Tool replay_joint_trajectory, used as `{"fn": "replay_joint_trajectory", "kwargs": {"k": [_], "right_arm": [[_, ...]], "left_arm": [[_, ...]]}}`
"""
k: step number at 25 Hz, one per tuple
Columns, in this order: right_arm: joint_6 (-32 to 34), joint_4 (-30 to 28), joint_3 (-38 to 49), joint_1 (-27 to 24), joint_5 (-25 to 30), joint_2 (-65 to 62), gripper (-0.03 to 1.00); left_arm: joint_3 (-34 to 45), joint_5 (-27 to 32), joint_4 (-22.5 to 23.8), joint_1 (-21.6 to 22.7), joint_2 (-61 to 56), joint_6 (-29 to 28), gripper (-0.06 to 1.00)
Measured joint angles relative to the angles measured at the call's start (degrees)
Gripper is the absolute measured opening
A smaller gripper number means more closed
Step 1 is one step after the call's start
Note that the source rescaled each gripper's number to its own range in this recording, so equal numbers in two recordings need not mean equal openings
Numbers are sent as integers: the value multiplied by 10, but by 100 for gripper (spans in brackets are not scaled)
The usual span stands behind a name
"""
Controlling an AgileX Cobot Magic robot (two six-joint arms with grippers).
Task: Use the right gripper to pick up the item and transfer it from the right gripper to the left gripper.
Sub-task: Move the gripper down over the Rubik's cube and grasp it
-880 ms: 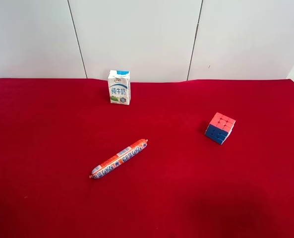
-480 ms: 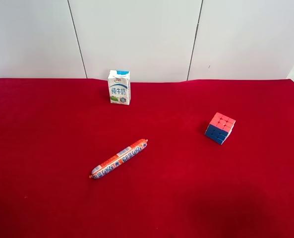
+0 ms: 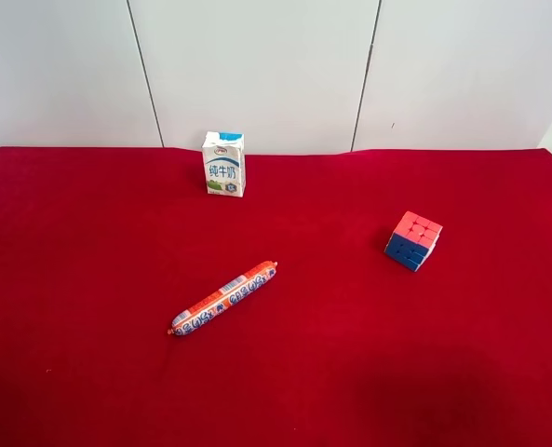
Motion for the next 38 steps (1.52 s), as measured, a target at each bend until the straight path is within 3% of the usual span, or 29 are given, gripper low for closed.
{"fn": "replay_joint_trajectory", "kwargs": {"k": [22, 27, 38], "right_arm": [[0, 16, -9, 0, 1, 10, 100], [-8, 21, -87, 0, 2, 147, 100], [-129, 21, -286, 0, 1, 573, 100]], "left_arm": [[0, 0, 0, 0, 0, 0, 100], [0, 0, 0, 0, 0, 0, 100], [0, 0, 0, 0, 0, 0, 100]]}}
